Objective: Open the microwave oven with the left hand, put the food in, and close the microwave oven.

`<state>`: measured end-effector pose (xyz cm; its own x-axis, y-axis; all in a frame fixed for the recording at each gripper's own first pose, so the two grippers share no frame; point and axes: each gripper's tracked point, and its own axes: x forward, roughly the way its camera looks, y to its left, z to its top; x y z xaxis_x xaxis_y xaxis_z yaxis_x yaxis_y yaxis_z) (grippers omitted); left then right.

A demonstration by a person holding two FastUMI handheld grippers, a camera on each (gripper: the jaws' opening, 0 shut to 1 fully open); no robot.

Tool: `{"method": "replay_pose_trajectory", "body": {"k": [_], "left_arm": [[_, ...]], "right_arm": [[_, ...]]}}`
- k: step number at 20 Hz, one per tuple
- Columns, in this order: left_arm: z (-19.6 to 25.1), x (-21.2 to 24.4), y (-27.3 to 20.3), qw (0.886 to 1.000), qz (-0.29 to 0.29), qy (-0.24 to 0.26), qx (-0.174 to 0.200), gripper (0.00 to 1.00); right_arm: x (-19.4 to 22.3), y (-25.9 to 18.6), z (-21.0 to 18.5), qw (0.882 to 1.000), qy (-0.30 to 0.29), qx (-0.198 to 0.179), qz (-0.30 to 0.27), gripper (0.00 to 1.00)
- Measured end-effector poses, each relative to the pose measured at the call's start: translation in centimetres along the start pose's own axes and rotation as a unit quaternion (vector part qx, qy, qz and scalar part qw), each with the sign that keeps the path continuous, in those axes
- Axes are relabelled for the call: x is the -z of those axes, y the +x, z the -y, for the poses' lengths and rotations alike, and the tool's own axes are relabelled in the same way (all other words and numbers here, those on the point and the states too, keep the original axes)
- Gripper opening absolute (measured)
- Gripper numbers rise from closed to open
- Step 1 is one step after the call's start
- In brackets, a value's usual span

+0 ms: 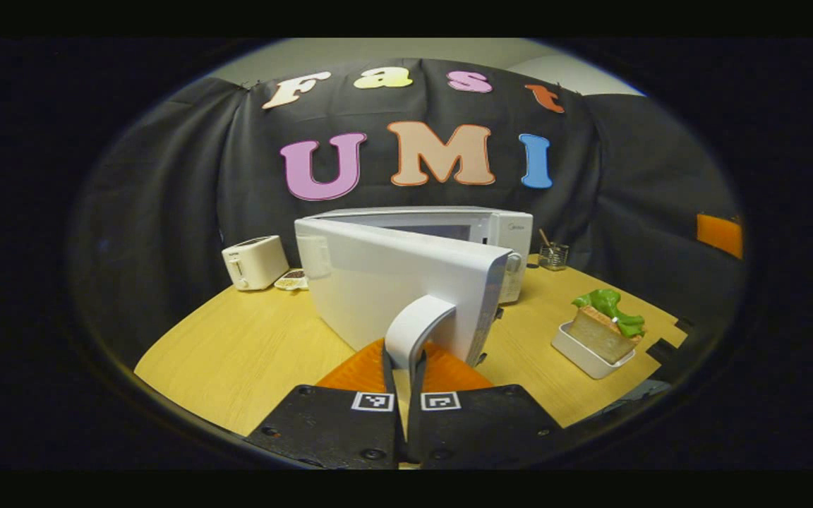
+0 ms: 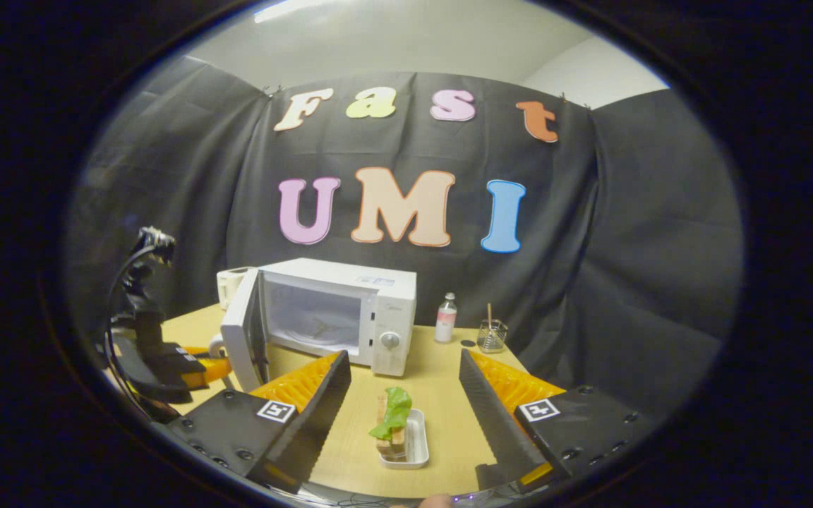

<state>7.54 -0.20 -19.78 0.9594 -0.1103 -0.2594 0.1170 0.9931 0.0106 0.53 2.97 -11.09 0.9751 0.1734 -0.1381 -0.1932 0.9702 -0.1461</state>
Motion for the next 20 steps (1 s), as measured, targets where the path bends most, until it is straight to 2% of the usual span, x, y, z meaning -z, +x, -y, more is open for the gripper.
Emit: {"method": "replay_pose_trajectory", "body": {"k": [8,13,14,15,16,18,19,20], "left_arm": [[-4.3,0.9,-1.9,0.999,-0.022,-0.013,-0.043,0.0],[-6.9,1.3,-2.9,0.996,-0.031,-0.027,-0.073,0.02],[-7.3,1.4,-3.0,0.996,-0.032,-0.032,-0.073,0.0],[-7.4,1.5,-3.0,0.996,-0.036,-0.044,-0.074,0.03],[-7.7,1.8,-3.0,0.995,-0.043,-0.057,-0.077,0.02],[-8.5,1.5,-3.8,0.993,-0.042,-0.075,-0.085,0.33],[-8.6,0.9,-3.9,0.993,-0.03,-0.075,-0.086,0.63],[-8.4,0.6,-4.2,0.994,-0.024,-0.069,-0.086,0.76]], "right_arm": [[7.9,3.3,-0.5,0.998,-0.027,-0.007,-0.057,0.99],[13.4,4.8,-1.4,0.993,-0.04,-0.028,-0.111,0.98],[14.5,5.1,-1.7,0.991,-0.037,-0.034,-0.124,0.98],[15.9,5.2,-2.0,0.988,-0.034,-0.041,-0.142,0.99],[16.9,5.3,-2.2,0.987,-0.031,-0.043,-0.154,0.96],[17.8,5.6,-2.0,0.985,-0.031,-0.04,-0.167,0.94],[18.4,5.8,-2.0,0.984,-0.031,-0.038,-0.172,0.93],[18.7,6.0,-2.0,0.983,-0.029,-0.04,-0.177,0.94]]}}
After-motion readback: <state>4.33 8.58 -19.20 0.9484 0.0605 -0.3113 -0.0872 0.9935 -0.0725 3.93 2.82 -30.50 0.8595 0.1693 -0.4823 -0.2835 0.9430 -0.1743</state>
